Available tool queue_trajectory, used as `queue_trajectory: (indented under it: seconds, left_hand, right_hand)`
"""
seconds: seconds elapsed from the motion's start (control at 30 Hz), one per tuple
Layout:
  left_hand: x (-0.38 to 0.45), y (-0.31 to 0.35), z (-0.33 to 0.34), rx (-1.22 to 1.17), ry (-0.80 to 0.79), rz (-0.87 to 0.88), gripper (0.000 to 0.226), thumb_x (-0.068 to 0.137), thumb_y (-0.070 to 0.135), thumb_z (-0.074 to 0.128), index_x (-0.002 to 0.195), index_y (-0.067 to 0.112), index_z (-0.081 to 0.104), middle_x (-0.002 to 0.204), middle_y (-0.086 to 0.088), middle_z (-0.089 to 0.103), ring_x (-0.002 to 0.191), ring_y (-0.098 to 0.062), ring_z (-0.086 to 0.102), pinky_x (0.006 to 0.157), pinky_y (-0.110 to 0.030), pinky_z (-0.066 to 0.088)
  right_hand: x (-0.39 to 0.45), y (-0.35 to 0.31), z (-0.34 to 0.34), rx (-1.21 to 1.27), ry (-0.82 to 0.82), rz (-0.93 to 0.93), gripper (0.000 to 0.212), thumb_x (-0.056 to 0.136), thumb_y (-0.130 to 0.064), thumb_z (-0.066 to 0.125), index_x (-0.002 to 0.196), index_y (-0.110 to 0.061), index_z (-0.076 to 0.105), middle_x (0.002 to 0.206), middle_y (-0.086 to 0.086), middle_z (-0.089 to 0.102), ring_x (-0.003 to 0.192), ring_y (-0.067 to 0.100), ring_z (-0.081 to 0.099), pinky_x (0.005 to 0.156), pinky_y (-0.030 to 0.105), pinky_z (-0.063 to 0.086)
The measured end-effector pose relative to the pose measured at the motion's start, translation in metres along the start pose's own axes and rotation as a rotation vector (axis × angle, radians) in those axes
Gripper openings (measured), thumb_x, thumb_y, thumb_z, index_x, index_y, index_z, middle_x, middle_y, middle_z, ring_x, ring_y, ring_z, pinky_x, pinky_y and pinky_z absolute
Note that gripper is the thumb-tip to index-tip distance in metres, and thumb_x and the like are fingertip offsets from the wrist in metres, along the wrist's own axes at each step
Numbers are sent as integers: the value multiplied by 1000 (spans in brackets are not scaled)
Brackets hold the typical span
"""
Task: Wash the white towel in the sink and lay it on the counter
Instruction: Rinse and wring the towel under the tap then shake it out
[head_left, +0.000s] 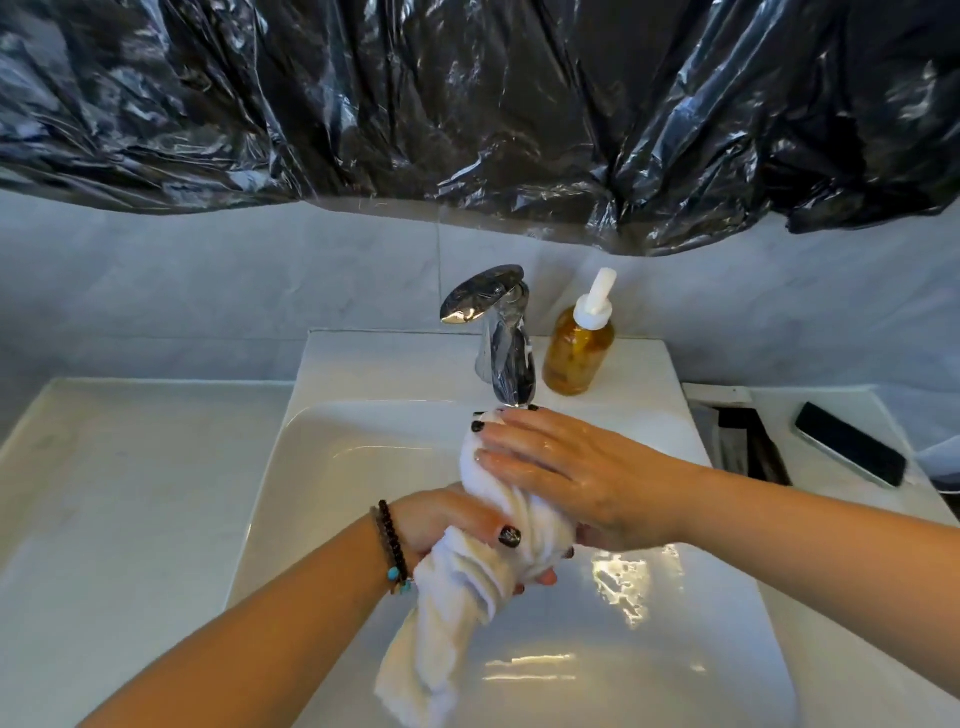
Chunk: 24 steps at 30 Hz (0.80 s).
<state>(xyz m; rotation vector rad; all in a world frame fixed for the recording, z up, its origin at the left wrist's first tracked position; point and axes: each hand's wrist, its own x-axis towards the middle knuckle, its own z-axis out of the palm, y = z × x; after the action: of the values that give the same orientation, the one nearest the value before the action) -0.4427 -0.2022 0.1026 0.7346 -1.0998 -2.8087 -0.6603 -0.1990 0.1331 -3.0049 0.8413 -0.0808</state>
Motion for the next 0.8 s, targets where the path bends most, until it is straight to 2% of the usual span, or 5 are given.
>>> queue_trajectory:
  seconds: [0.1, 0.17, 0.27, 0.47, 0.8]
  left_hand:
    - [3, 10, 14, 214, 76, -25, 42, 72, 3, 64, 114, 0, 64, 109, -13, 70, 95, -23, 70, 77, -31, 57]
    - [1, 14, 19, 367, 186, -42, 46, 71, 2, 67, 115, -9, 58, 107, -21, 69, 93, -28, 71, 77, -37, 59]
    - [1, 10, 29, 603, 330, -73, 66, 58, 17, 79, 112, -14, 57, 107, -30, 66, 99, -42, 66, 91, -60, 51]
    - [14, -15, 35, 777, 641, 88, 31, 59, 21, 78, 83, 5, 68, 85, -19, 70, 84, -39, 67, 79, -57, 54]
    - [25, -32, 52, 734, 927, -7, 31, 51, 40, 68, 70, 15, 65, 75, -5, 67, 62, -17, 57, 57, -31, 46]
  right_hand:
    - [12, -4, -2, 29, -20, 5, 113, 68, -38, 87, 153, -15, 17, 161, 9, 16, 148, 31, 15, 112, 49, 36]
    - [15, -9, -5, 13, -47, 44, 116, 63, -31, 90, 152, -15, 17, 155, 9, 31, 134, 33, 38, 83, 44, 57]
    - [19, -16, -12, -126, -67, 19, 98, 53, -24, 93, 137, -10, 45, 120, 8, 63, 95, 27, 58, 47, 23, 35]
    - [36, -33, -17, -266, -337, 59, 41, 87, -22, 67, 124, -13, 50, 116, 4, 58, 101, 25, 53, 58, 31, 28]
    - [39, -40, -9, -236, -445, 192, 38, 82, -24, 69, 117, -19, 55, 106, 3, 62, 98, 26, 61, 67, 33, 45]
